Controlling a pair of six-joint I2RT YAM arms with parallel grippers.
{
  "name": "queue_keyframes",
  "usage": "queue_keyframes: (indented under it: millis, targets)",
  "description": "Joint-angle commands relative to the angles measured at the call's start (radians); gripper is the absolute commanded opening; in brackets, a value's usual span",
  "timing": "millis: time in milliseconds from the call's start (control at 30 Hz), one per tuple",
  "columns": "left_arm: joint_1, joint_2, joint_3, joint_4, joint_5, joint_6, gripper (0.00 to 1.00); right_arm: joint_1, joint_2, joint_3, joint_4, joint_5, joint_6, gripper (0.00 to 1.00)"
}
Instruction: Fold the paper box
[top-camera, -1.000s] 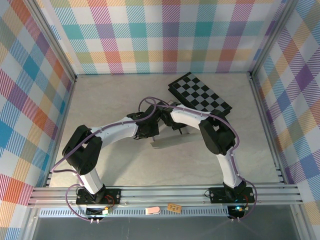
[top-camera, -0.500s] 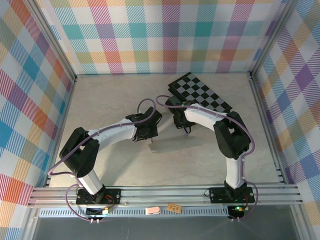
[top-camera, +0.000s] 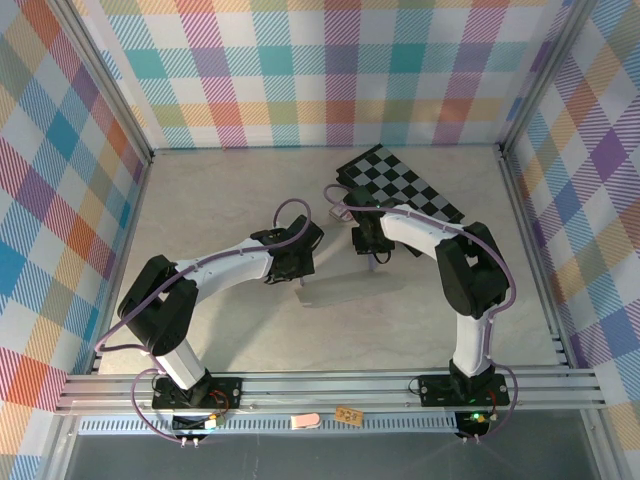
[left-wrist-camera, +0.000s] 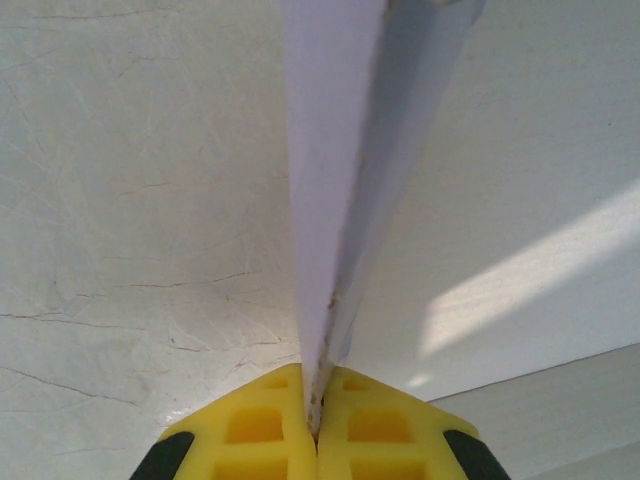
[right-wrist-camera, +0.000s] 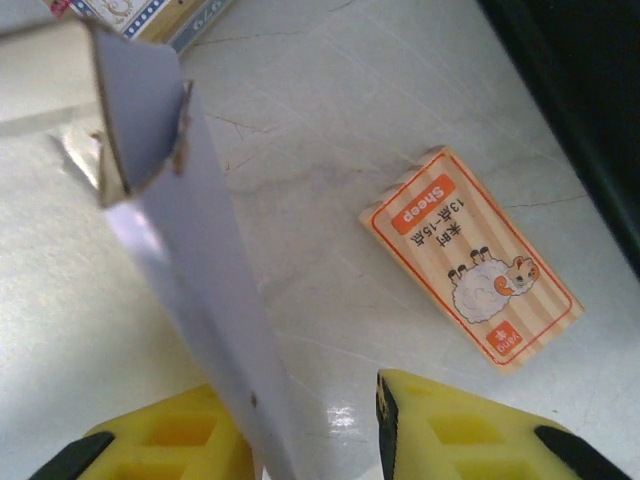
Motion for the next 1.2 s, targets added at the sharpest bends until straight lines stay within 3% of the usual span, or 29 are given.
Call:
queue_keyframes:
  millis: [0,367,400,467,767,1167]
  targets:
    - [-0.009,-0.028,-0.017,-0.037,-0.048,0.003,0.00,-0.008,-0.011,-0.010,0.004,-0.042,-0.013,0.35]
    - [-0.009,-0.026,-0.012,-0.039,-0.048,0.005,0.00,-0.011,0.006,-0.022,0.021,-0.074,-0.018,0.40]
    - [-0.009,-0.026,-0.012,-0.039,-0.049,0.004,0.00,-0.011,0.008,-0.022,0.022,-0.074,-0.018,0.39]
    - [-0.008,-0.026,-0.012,-0.041,-0.048,0.005,0.00,-0.011,0.019,-0.017,0.011,-0.057,-0.019,0.26]
    - [-0.008,-0.021,-0.007,-0.046,-0.057,0.005,0.00,0.038,0.147,0.106,-0.264,0.354,0.032,0.05]
    - [-0.008,-0.024,-0.006,-0.052,-0.066,0.005,0.00,0.076,0.185,0.099,-0.306,0.491,0.034,0.00]
